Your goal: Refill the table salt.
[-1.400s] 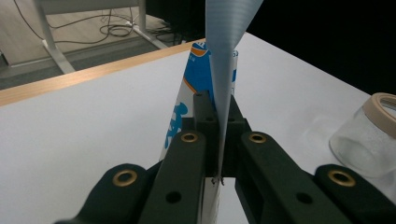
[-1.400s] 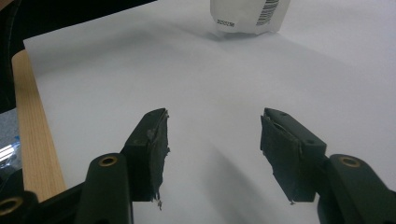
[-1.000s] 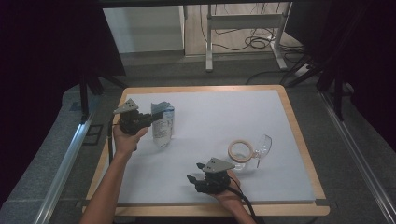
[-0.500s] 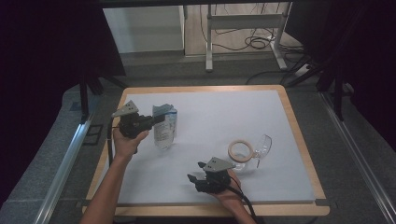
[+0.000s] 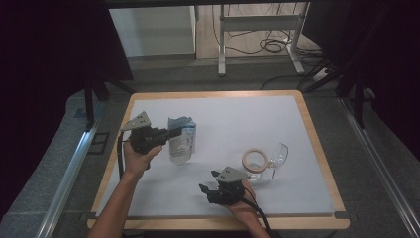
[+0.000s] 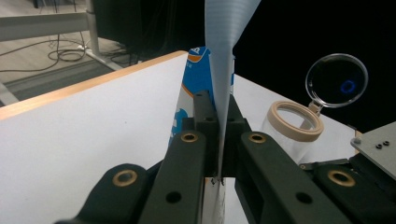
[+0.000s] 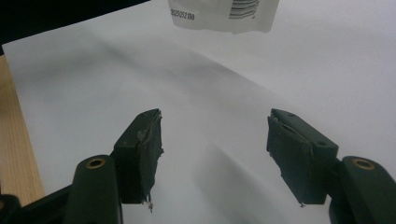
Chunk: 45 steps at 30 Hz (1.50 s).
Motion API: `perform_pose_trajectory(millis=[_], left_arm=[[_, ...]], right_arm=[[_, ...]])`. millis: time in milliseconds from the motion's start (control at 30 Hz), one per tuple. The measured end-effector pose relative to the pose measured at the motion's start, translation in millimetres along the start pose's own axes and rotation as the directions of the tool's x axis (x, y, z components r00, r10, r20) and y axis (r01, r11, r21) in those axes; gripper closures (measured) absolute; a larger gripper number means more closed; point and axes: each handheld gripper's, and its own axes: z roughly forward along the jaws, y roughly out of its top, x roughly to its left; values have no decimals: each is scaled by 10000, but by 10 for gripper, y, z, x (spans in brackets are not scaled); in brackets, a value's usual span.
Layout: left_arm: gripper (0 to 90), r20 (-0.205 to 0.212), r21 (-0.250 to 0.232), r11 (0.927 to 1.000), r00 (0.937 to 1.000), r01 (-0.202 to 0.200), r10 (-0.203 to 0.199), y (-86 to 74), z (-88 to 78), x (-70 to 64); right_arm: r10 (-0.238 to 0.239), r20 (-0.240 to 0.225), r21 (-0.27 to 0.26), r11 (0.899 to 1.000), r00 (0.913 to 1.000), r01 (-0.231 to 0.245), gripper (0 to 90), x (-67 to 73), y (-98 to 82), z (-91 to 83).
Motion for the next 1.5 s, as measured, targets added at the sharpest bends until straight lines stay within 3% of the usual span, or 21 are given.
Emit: perform_pose_trajectory(millis=[433,1167,1367,1500], left_arm=[[900,459,-33,10000,9989,39,-37,-30,51,-115],[900,757,-15,10000,9971,-62,63,-13,136,-262],[900,1047,-51,9999,9945,-96,100,9,184,-345],[900,1253,-47,9999,9920,-139,144,23,236,-424]], right_arm=[[78,265,-24,10000,9996,-78,329,-30,7,38],[166,571,-54,9999,9982,-163,309,-42,8,36],[142,861,-100,9999,9962,-133,278,-42,12,45],[-36,1309,-45,10000,9914,43,241,-43,30,72]])
